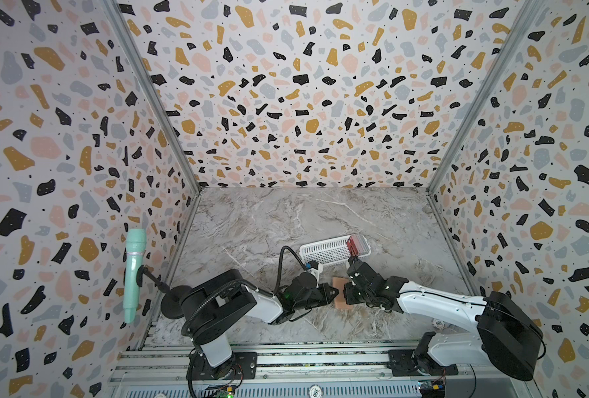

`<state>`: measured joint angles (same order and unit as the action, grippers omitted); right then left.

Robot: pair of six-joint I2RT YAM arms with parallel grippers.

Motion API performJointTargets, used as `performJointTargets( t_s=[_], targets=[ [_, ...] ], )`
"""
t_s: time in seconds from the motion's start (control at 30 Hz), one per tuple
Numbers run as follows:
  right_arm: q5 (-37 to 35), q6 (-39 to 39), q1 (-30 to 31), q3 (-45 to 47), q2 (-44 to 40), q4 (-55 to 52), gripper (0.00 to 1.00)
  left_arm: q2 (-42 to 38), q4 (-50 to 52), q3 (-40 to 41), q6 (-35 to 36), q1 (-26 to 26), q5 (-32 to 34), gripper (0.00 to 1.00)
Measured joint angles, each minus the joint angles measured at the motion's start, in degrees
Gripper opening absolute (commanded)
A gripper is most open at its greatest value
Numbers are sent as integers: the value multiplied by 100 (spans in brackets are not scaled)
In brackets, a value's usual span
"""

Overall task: Insert credit cards into a card holder
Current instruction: Open the button on the card holder.

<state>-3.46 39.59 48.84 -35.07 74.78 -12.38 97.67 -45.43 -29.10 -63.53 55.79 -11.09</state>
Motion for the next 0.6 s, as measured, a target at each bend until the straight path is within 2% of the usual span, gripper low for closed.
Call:
performJointTargets(
  t_s=[0.27, 0.6],
  targets=[
    [-46, 11, 37, -2, -2, -4, 9, -9, 39, 0, 59, 24, 59, 10],
    [-457, 85, 13, -2, -225, -280, 8, -118, 302, 0, 184, 26, 240, 11]
  ],
)
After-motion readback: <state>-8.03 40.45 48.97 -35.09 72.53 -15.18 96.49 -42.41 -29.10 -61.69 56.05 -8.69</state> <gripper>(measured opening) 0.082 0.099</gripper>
